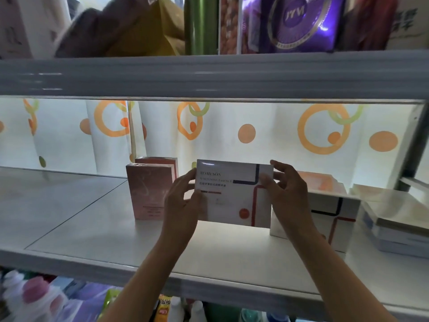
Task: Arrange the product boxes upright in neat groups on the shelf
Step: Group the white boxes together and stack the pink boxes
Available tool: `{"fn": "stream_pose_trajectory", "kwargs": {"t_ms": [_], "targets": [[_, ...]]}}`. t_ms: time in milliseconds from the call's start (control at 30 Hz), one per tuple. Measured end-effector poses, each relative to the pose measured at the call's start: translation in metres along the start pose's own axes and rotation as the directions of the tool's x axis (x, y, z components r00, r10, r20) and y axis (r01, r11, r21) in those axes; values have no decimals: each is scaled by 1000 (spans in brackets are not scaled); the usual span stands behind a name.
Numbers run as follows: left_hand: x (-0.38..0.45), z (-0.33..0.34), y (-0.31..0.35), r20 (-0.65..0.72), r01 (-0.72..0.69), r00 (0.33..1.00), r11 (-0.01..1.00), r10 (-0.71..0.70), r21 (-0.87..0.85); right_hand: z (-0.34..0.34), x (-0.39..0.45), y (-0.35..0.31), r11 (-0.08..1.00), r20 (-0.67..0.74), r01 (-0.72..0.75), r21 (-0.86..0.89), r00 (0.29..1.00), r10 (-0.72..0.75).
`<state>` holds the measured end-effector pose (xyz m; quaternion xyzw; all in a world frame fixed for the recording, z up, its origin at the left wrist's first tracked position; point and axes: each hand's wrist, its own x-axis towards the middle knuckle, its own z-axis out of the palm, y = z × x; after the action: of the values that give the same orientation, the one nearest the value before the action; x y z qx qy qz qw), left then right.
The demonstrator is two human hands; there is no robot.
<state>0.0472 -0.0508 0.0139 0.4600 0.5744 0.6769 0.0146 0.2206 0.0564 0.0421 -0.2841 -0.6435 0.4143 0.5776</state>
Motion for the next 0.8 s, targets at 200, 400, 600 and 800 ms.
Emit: {"fn": "stream_pose_trajectory", "kwargs": {"t_ms": [200,400,600,800], "targets": [[-2,-2,12,65,213,977,945,-204,-246,0,-2,0,999,-18,4,-48,1000,-5],[-2,-7,18,66,299,952,872,-298,-387,7,-9,1,982,-112,-31,-184,994,11],[-8,-10,36,105,169,984,922,-141,-348,25,-24,-19,995,59,-58,-87,996,63],[-17,-2,51,127,-91,986,989,106,-119,33,-35,-44,924,362,-270,270,918,162]]}}
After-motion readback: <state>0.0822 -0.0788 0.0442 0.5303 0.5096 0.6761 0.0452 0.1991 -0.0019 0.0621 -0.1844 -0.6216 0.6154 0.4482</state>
